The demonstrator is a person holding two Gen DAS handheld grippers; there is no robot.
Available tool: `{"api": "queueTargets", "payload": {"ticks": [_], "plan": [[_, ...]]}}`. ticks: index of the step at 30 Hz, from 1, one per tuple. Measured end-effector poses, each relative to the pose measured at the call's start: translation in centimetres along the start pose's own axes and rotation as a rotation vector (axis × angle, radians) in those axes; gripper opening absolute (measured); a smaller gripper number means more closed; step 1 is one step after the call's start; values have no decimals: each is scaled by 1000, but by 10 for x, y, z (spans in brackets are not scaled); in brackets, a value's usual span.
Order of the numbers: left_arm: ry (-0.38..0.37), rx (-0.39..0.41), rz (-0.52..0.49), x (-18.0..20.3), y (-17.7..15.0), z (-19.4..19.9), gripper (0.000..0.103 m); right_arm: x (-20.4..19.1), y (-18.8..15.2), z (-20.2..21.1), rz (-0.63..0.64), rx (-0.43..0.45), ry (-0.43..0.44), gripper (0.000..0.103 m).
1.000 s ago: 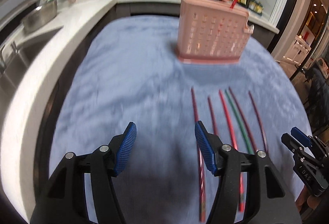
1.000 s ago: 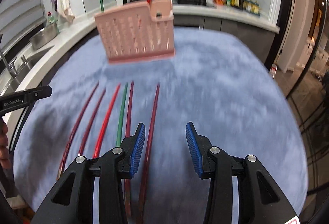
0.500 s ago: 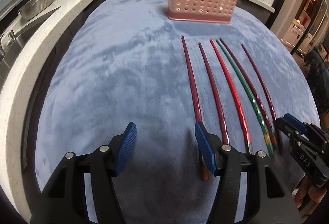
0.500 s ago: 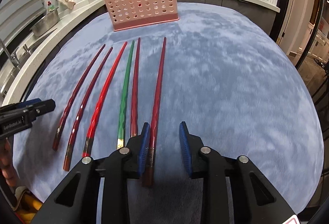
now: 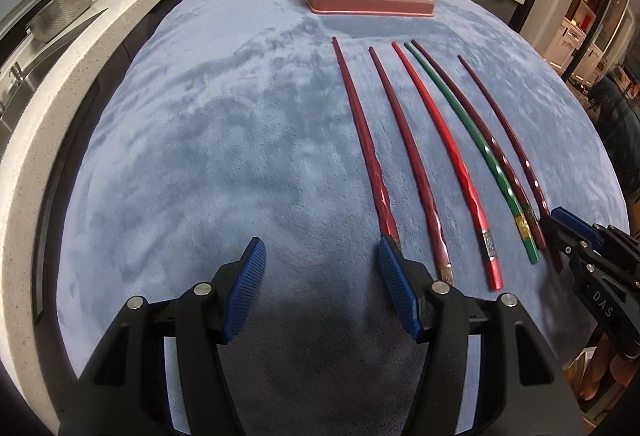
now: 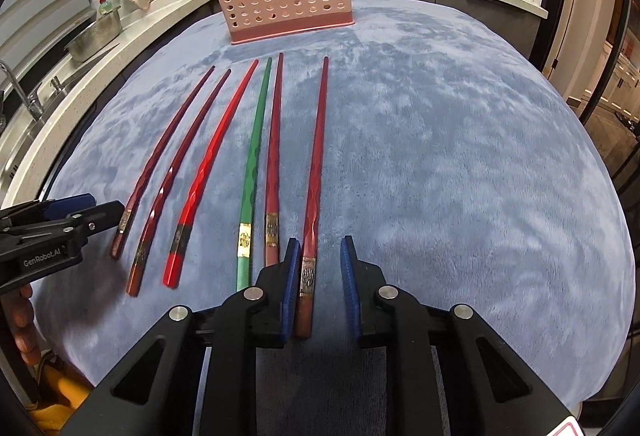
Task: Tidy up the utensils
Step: 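Grasp a dark-red chopstick with the right tool while the left tool grasps another dark-red chopstick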
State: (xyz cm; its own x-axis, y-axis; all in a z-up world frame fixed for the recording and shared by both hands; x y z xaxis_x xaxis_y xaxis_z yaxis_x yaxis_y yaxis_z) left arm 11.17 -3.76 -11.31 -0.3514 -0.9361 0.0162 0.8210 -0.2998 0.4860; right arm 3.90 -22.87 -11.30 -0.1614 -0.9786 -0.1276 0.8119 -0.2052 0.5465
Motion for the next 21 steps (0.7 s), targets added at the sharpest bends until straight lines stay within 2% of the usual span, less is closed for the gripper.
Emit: {"api": "queueTargets", "payload": {"ticks": [6, 9, 15, 21], "plan": [[15, 37, 0, -2, 4, 10, 56, 1, -2, 1, -4, -6, 4, 16], [-6, 60, -22, 3, 6, 16, 56, 1, -2, 1, -4, -6, 3, 16], [-31, -16, -67, 16, 0, -2, 55, 0, -2, 0, -4, -5, 5, 14], [-23, -25, -63, 16, -3, -5, 50, 1, -4, 1, -9, -5, 10, 13]]}}
Point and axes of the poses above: each gripper's, at about its wrist camera, not at the fingertips, and z roughly against the way its jaws point, x to its right, y to its top, the point moved 4 cm from there along -z, roughly the way its jaws point, and after that the axes turned 3 degrees about -z, right-handed, at the moved point
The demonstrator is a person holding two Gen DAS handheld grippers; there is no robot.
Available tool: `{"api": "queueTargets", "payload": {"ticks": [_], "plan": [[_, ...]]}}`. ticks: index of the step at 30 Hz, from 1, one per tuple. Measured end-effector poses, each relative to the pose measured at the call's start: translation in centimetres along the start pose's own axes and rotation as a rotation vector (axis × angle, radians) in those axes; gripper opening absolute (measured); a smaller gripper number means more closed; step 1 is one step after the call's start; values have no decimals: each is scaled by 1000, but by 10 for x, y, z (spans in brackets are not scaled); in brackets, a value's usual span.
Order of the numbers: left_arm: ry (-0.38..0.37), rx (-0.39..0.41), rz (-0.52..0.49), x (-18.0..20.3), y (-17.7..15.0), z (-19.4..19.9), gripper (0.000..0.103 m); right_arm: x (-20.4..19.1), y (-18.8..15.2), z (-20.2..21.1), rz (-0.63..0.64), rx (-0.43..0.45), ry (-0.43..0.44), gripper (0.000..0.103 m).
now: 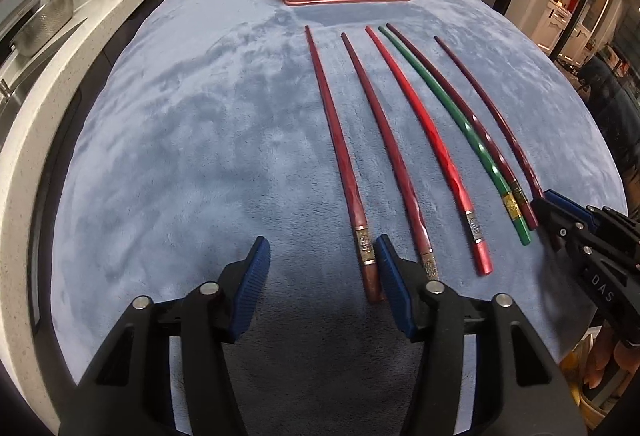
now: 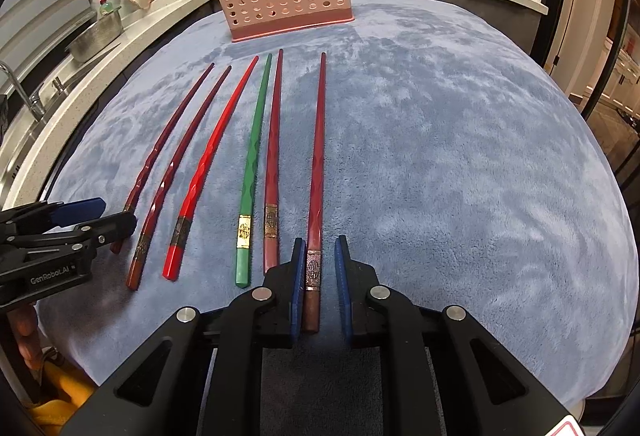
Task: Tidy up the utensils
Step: 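Grasp a dark-red chopstick with the right tool while the left tool grasps another dark-red chopstick, then lift both dark-red chopsticks and lower them into the pink holder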
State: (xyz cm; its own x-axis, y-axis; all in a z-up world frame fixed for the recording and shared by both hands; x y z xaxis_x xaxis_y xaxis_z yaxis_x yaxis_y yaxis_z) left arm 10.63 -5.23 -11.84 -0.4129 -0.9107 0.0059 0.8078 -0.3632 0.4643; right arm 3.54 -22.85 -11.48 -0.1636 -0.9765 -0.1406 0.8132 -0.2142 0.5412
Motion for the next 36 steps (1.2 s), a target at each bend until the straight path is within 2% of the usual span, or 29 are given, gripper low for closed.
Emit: {"api": "queueTargets", "payload": {"ticks": [7, 11, 14, 25, 36], "plan": [[0, 1, 5, -2, 0, 0, 41, 0, 0, 0, -1, 0, 1, 13], [2, 6, 8, -4, -1, 1, 26, 0, -1, 0, 0, 0, 2, 12], [0, 13, 4, -4, 1, 3, 9, 0, 0, 0, 2, 0, 3, 7], [30, 97, -7, -6, 19, 32, 8, 5, 14, 19, 2, 41, 11, 7], [37, 203, 17, -14, 55, 72, 7, 8, 69, 62, 0, 183, 35, 7]]}}
Point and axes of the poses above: each gripper's, at about its wrist camera, not at the fingertips, and z roughly against the way its jaws point, x to its right, y to its top, the point moved 4 cm from there along -z, roughly the way its jaws point, and after that the axes turned 3 degrees about -z, right-handed, at the moved point
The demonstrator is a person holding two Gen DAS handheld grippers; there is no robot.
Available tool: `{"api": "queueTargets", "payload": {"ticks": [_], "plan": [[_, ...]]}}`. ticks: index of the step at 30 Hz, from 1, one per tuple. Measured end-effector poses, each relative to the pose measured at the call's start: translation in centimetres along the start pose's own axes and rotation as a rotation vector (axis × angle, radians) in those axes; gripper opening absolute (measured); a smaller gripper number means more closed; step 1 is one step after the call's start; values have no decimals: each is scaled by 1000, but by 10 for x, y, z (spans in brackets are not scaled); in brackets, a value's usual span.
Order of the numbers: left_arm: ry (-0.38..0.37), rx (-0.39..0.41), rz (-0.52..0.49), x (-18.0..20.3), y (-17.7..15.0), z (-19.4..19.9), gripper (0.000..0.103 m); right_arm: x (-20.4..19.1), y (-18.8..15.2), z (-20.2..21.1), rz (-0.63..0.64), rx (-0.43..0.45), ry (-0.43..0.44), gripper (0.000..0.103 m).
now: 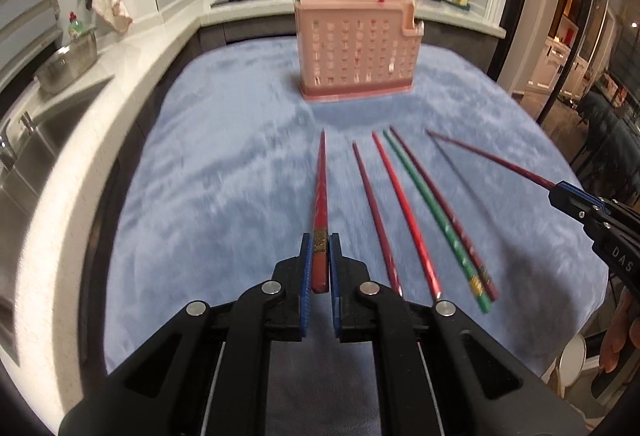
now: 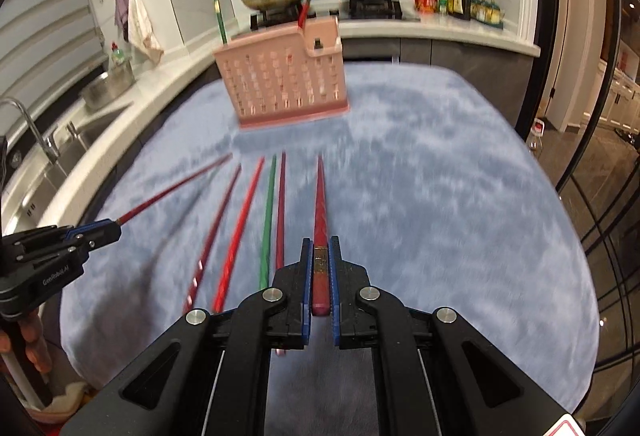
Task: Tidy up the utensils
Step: 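Lift both dark-red chopsticks and lower them into the pink holder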
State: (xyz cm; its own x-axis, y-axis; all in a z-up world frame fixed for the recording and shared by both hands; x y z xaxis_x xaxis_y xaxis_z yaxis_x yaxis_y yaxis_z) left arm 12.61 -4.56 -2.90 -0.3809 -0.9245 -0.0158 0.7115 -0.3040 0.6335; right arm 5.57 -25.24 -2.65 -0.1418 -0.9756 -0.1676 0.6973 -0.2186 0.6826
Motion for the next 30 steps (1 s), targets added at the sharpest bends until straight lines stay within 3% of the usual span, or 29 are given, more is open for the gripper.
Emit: {"api": "queueTargets", "payload": {"ticks": [30], "plan": [[28, 325, 21, -22, 146, 71, 7, -8, 135, 45, -26, 259, 98, 7]]}}
Point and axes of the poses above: each gripper's, at about its wrist camera, not at the fingertips, and z roughly against the way its jaws point, x to its right, y to its top, the point moved 4 cm from there along -z, roughly the way its jaws point, and after that the axes turned 3 degrees about -z, right-handed, at the moved point
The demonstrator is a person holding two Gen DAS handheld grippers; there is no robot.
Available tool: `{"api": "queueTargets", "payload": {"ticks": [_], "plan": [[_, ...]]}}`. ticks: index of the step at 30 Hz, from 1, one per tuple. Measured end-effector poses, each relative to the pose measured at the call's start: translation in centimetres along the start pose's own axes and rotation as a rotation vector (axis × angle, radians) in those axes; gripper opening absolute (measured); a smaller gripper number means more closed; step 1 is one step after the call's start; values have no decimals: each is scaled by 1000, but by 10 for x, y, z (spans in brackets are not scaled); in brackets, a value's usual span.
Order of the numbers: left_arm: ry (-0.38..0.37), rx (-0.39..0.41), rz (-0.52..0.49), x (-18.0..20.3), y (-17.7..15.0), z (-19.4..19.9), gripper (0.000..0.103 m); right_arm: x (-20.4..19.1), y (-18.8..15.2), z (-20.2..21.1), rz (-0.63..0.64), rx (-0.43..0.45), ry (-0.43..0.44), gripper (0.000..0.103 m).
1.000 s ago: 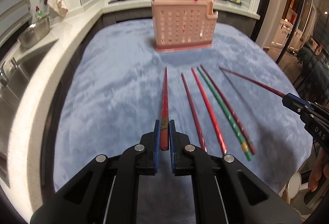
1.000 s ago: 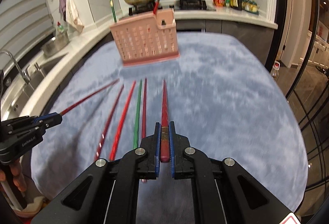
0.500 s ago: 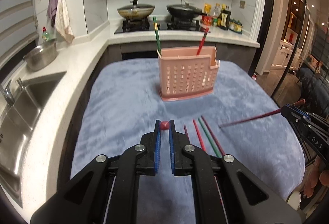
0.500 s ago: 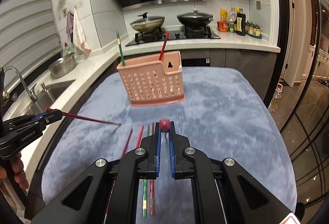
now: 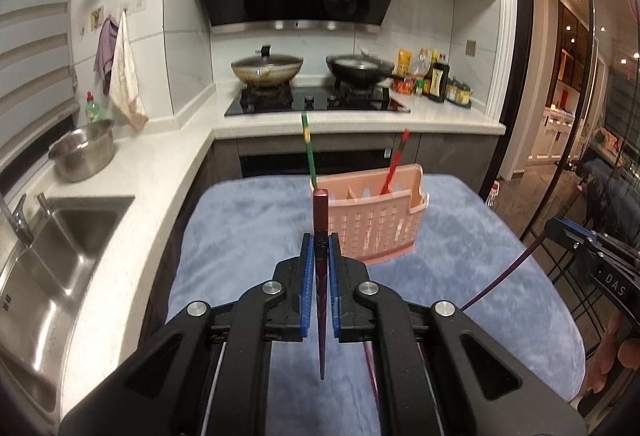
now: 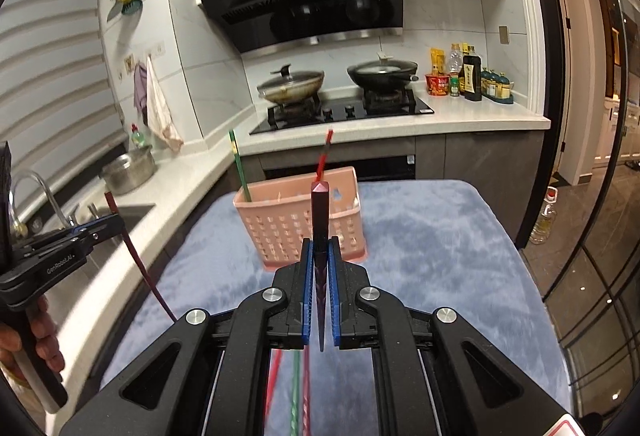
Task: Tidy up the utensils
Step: 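Lift both dark-red chopsticks and lower them into the pink holder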
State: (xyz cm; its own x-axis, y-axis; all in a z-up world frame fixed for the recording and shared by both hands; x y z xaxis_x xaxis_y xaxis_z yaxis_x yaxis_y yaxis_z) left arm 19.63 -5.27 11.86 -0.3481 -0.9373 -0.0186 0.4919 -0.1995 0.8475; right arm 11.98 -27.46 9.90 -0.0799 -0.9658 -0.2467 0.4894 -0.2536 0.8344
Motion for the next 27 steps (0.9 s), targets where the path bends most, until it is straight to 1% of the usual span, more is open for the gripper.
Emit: {"api": "queueTargets", "payload": {"ticks": [4, 10, 16, 21, 25, 27], "plan": [[-19, 40, 1, 1, 24, 2, 7, -1, 21, -2, -14, 32, 21, 7], [-43, 131, -1, 6, 69, 7, 7, -9, 60, -5, -2, 95, 43, 7], [-38, 216, -12, 9, 116, 1, 7, -11, 100, -18, -14, 154, 66, 7], [-23, 255, -14, 9, 143, -15, 7, -9, 132, -39, -71, 171, 100, 7], [-25, 267, -4, 8, 151, -31, 7, -12, 150, -61, -91, 162, 108, 7], [-24, 265, -3, 7, 153, -40, 7, -12, 154, -71, -97, 153, 110, 7]]}}
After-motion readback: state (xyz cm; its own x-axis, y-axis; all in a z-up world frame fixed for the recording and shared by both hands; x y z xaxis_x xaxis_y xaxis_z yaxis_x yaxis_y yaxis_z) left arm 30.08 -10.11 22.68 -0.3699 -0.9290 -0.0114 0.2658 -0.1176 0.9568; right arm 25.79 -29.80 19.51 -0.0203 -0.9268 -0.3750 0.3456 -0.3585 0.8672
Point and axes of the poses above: each gripper's, at about its wrist camera, not at the fingertips, and z roughly against the way its jaws point, x to its right, y to its top, the point moved 4 cm from there along -z, roughly the way its jaws point, and after that the axes turned 3 degrees about -z, right-handed, at the moved point
